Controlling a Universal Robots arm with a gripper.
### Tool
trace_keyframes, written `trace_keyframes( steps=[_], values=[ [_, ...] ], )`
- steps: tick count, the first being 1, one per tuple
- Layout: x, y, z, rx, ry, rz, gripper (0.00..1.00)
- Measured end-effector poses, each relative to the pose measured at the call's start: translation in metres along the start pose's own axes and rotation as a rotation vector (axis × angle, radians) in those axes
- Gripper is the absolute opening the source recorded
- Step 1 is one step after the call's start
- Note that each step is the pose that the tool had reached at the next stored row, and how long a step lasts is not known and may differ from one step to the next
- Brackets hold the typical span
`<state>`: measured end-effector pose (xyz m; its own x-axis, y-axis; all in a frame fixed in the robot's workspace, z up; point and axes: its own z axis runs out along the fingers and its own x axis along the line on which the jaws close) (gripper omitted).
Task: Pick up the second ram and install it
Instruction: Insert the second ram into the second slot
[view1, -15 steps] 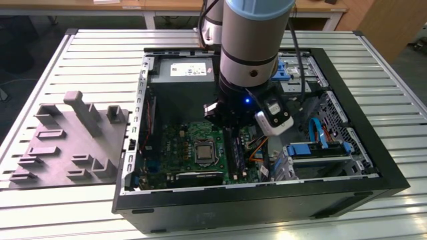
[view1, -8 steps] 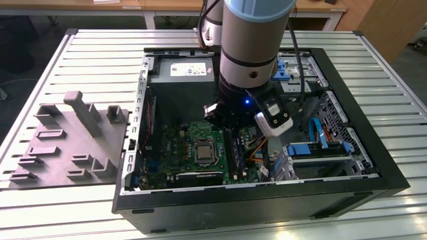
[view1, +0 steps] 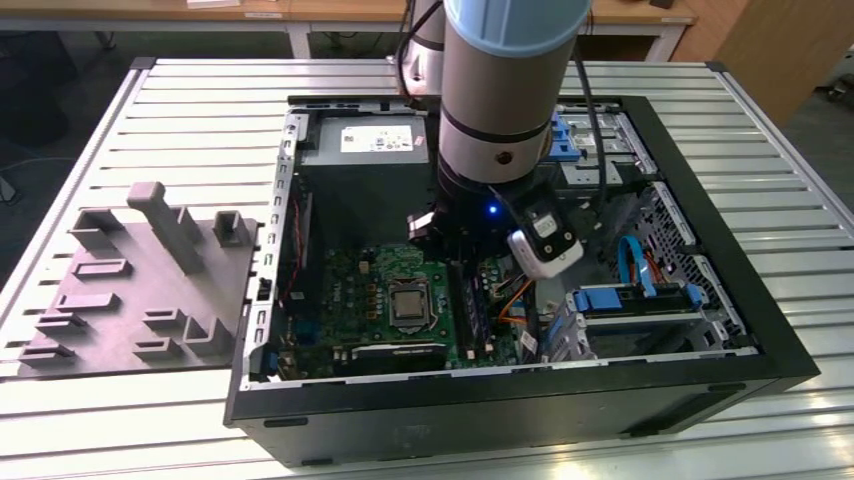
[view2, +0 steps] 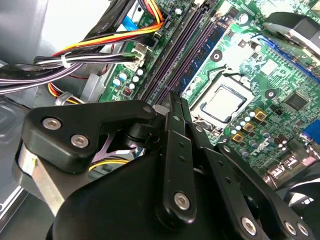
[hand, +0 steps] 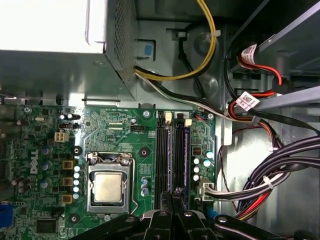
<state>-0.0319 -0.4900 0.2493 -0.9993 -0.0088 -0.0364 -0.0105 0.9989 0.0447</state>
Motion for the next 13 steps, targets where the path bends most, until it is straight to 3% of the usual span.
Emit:
trace_keyframes(
  steps=[13],
  values=[
    [0.0013,-0.0009,0.0056,-0.004,-0.0037,-0.003,0.11]
  ],
)
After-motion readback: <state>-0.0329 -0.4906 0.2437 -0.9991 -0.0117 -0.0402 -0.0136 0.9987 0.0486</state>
